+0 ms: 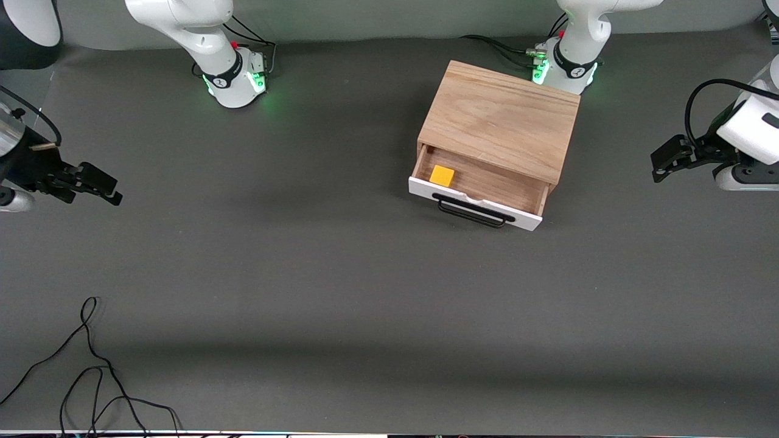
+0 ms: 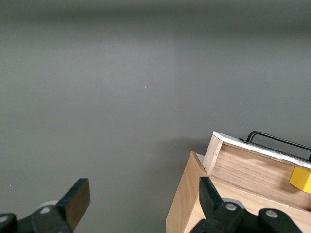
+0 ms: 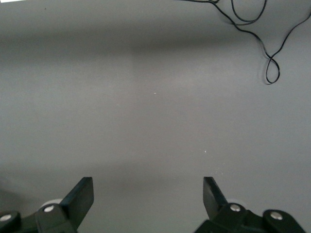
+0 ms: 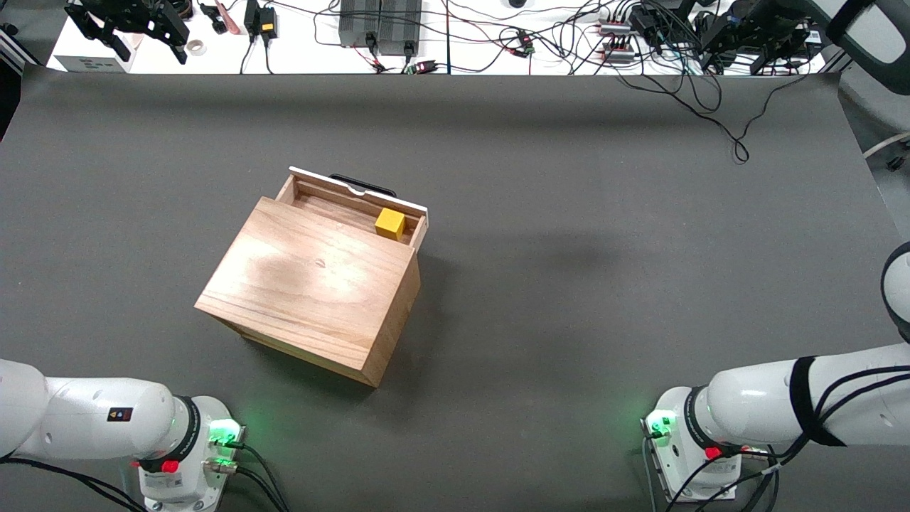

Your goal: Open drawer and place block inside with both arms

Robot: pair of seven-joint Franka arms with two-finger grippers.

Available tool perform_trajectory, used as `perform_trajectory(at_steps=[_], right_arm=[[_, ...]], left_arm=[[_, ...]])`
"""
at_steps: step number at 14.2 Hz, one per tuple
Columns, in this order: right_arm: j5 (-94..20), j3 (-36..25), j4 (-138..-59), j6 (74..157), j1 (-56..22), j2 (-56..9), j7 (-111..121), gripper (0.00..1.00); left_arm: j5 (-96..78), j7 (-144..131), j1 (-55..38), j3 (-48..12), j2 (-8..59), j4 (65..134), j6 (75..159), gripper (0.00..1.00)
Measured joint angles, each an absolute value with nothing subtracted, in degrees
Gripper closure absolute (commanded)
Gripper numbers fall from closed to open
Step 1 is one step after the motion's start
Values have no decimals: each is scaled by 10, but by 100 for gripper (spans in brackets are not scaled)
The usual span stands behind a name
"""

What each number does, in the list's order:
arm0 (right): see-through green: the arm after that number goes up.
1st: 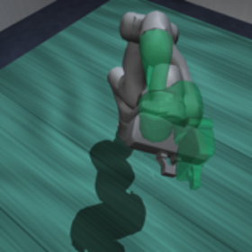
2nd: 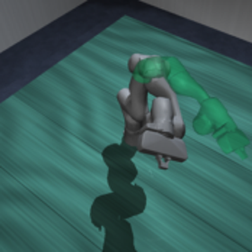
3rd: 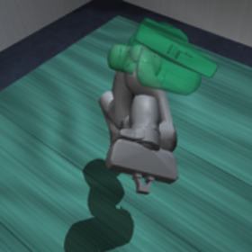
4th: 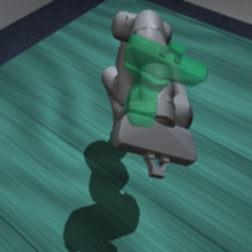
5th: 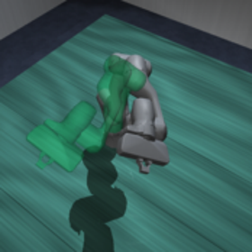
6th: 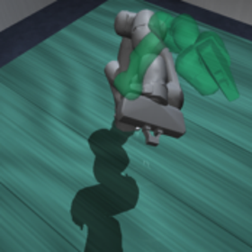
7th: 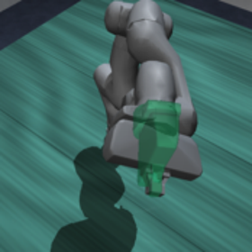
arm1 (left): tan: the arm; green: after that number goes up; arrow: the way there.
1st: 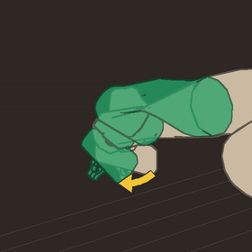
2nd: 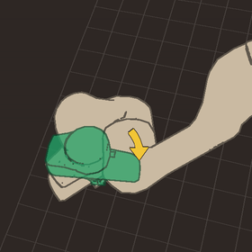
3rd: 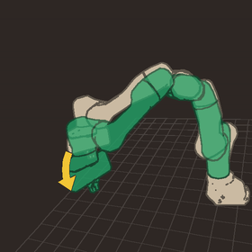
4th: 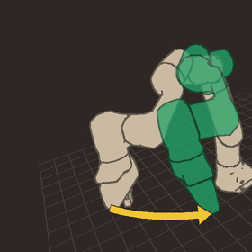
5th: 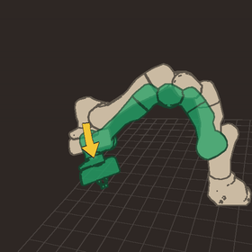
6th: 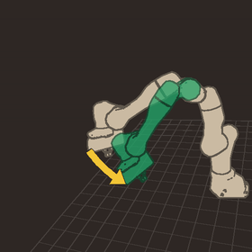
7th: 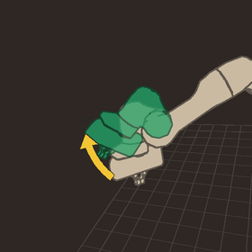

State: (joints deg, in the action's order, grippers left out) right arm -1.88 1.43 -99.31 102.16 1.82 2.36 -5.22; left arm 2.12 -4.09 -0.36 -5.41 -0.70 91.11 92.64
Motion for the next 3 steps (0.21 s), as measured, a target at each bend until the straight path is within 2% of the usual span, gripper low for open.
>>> perform_trajectory(at_steps=[3], right_arm=[[-19,27,-991,1015,18,14,-51,0]], left_arm=[[21,-41,-4,-55,-7,911,931,0]])
